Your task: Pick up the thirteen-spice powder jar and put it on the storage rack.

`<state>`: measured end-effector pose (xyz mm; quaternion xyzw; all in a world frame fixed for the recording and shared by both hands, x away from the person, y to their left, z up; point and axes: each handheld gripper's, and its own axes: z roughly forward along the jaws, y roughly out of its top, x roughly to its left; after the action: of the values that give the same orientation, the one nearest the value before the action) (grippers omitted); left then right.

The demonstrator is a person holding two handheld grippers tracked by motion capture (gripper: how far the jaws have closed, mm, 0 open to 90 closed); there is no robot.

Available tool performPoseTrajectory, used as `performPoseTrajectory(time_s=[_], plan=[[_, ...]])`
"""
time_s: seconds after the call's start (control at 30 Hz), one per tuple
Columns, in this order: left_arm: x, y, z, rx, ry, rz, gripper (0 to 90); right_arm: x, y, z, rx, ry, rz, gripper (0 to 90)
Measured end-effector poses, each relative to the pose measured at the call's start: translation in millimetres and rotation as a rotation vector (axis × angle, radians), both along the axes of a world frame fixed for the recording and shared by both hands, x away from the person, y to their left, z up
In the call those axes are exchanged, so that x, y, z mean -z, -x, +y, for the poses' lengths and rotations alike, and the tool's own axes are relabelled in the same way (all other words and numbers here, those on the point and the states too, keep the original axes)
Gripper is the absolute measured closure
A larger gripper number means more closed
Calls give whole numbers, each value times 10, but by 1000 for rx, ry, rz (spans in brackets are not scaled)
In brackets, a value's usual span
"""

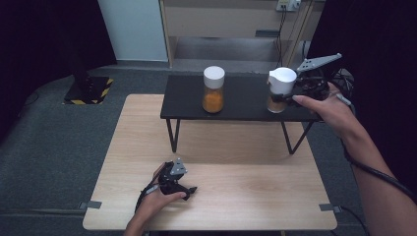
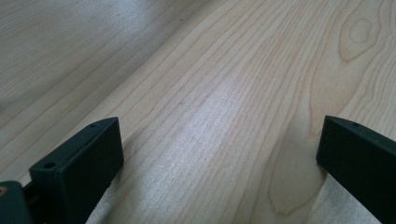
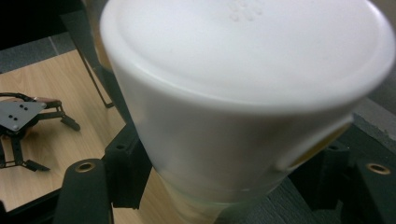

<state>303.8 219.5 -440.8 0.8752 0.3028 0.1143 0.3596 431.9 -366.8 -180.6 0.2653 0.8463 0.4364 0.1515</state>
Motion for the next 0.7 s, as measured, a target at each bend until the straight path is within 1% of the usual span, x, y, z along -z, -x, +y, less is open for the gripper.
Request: performPoseTrajectory(time_s=[0.3,0.43,0.57,0.7], plan=[[-1,2,-2,0,-1,0,0,113,-163,67,0,-8,11,315],[-1,2,-2,0,-1,0,0,182,-217,85,5,-2,20,315],[0,3,-2,-1,0,0,0,236,-247,67,4,-17,24,315],[0,4,-3,-2,0,0,0,256,-257,52,4,-25,22,315]])
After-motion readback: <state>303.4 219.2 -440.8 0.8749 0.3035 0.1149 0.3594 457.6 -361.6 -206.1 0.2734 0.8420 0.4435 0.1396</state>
